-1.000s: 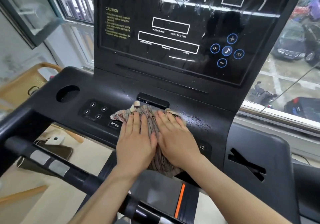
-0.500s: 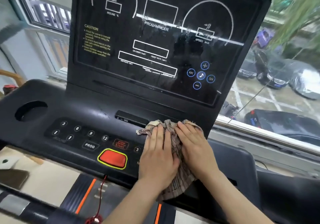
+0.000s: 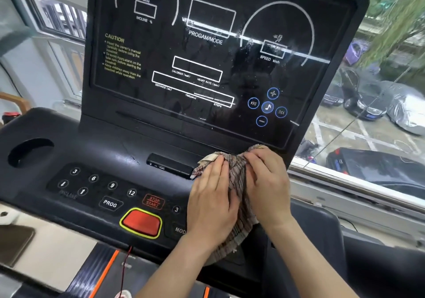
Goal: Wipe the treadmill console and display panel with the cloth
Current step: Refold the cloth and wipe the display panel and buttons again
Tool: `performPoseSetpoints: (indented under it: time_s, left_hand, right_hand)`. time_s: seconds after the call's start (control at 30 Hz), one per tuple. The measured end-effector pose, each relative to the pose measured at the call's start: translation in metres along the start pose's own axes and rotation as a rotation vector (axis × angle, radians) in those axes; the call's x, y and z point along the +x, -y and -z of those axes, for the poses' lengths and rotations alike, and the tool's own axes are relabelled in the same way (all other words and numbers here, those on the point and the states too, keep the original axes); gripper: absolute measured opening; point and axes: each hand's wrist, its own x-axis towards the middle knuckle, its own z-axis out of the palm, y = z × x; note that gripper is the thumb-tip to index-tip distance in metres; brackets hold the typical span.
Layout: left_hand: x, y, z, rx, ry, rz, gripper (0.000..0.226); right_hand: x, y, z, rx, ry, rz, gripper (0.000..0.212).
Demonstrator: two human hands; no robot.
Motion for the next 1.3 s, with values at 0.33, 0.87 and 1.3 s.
performPoseSetpoints:
  time_s: [0.33, 0.87, 1.3]
  left_hand:
    - [0.003, 0.006, -0.001, 0.099, 0.017, 0.044, 0.062]
    - [0.011, 0.056, 0.025, 0.253, 0.01, 0.029, 0.067]
    - [0.031, 0.157, 0.087, 0.243, -0.043, 0.209, 0.073]
  right_hand:
    - [0.006, 0.018, -0.012, -0.116, 0.035, 0.09, 0.027]
    - [0.037, 0.078, -0.049, 0.061, 0.147, 0.125, 0.034]
    - [0.084, 0.166, -0.122, 0.194, 0.409, 0.268, 0.035]
